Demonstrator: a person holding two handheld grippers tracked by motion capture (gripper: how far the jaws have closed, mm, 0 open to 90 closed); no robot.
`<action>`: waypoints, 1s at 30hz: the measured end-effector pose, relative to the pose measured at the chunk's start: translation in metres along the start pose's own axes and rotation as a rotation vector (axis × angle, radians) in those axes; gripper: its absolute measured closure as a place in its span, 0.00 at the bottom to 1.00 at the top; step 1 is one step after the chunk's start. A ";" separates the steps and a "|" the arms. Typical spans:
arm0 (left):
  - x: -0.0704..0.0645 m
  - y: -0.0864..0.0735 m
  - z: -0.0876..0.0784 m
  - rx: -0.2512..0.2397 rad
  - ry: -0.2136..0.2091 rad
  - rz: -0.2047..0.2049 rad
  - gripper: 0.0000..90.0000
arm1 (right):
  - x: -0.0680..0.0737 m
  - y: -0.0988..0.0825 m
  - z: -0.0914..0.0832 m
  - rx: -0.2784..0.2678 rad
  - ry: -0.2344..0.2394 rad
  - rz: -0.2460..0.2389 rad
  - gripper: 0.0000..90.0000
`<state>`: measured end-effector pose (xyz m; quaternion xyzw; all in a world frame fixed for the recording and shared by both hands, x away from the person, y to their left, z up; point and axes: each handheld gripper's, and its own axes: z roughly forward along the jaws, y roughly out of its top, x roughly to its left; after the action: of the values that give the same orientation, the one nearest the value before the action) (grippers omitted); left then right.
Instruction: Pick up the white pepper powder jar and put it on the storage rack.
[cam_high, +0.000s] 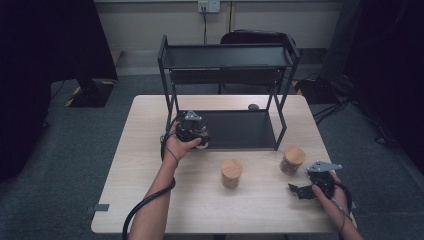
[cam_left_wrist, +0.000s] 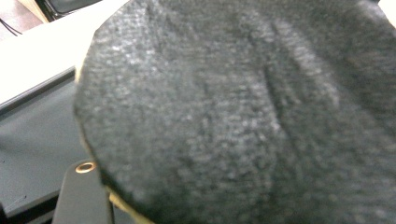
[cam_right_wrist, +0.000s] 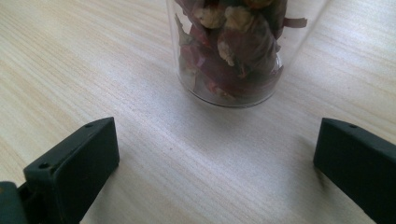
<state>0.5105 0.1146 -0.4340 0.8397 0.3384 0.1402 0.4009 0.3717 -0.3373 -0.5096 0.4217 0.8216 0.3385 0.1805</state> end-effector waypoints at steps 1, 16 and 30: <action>0.001 0.000 0.001 0.001 0.003 -0.001 0.35 | 0.000 0.000 0.000 0.000 0.000 0.000 0.00; 0.009 0.003 0.011 0.008 0.031 -0.024 0.35 | 0.000 0.000 0.000 0.000 0.003 -0.002 0.00; 0.013 0.007 0.021 0.017 0.050 -0.029 0.35 | 0.000 0.000 0.000 0.000 0.004 -0.003 0.00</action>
<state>0.5343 0.1083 -0.4421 0.8345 0.3615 0.1525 0.3870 0.3722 -0.3376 -0.5096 0.4199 0.8226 0.3389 0.1794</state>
